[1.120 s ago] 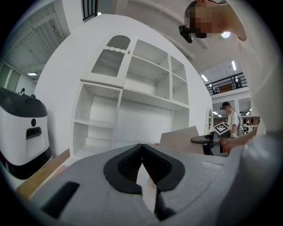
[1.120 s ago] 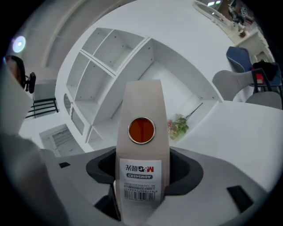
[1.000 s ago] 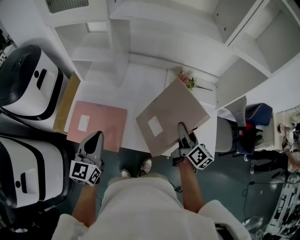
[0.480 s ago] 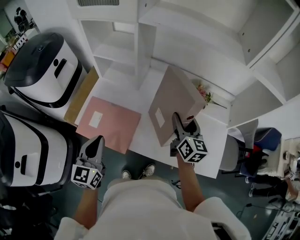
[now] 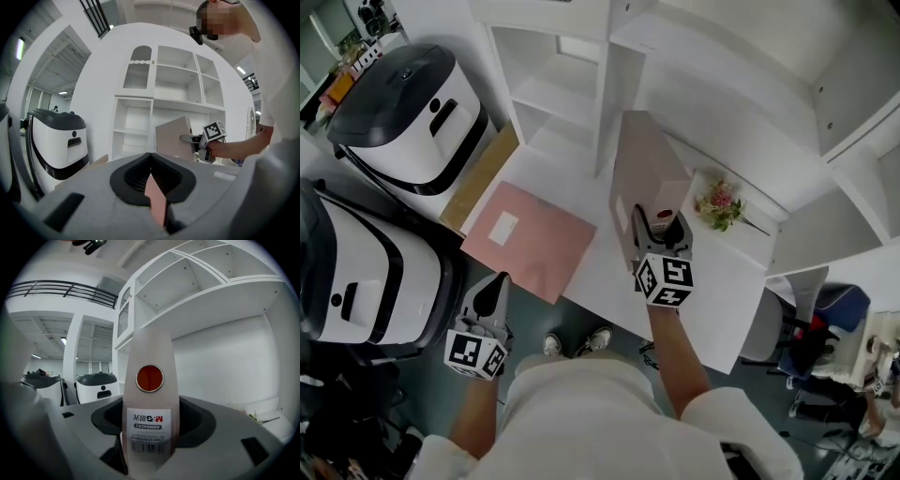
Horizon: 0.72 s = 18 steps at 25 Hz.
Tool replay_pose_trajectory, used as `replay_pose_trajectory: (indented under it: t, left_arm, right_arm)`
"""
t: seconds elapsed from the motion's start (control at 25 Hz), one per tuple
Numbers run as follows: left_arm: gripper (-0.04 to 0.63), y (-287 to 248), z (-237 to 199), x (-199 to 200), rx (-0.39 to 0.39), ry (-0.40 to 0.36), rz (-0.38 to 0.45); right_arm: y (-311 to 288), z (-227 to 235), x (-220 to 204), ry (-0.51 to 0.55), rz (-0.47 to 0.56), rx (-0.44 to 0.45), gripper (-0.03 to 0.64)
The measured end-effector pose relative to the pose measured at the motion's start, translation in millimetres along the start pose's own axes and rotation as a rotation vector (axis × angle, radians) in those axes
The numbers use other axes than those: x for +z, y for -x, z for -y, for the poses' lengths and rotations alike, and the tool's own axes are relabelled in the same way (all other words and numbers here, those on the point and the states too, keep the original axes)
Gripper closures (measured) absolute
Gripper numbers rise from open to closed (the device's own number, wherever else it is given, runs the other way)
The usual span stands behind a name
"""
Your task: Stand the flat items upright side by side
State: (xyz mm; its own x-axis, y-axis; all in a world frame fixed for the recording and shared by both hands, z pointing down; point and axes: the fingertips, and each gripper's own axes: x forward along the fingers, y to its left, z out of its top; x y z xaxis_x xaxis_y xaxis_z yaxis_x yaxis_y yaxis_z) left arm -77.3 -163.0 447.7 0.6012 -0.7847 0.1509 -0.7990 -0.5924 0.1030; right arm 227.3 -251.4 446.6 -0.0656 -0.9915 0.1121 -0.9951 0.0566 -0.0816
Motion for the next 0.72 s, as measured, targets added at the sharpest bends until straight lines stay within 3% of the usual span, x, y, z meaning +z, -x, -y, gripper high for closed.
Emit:
replay_pose_trajectory:
  t: [0.28,0.72]
  left_arm:
    - [0.580,0.1,7.0,-6.2,0.011,0.011,0.001]
    - [0.580,3.7,4.6,-6.4,0.034,0.017,0.001]
  right_arm:
    - [-26.5,-12.5,-2.0,0.056,-0.004,0.014,0.330]
    - [-59.0,-15.1,-33.3,0.037,-0.095,-0.004,0.324]
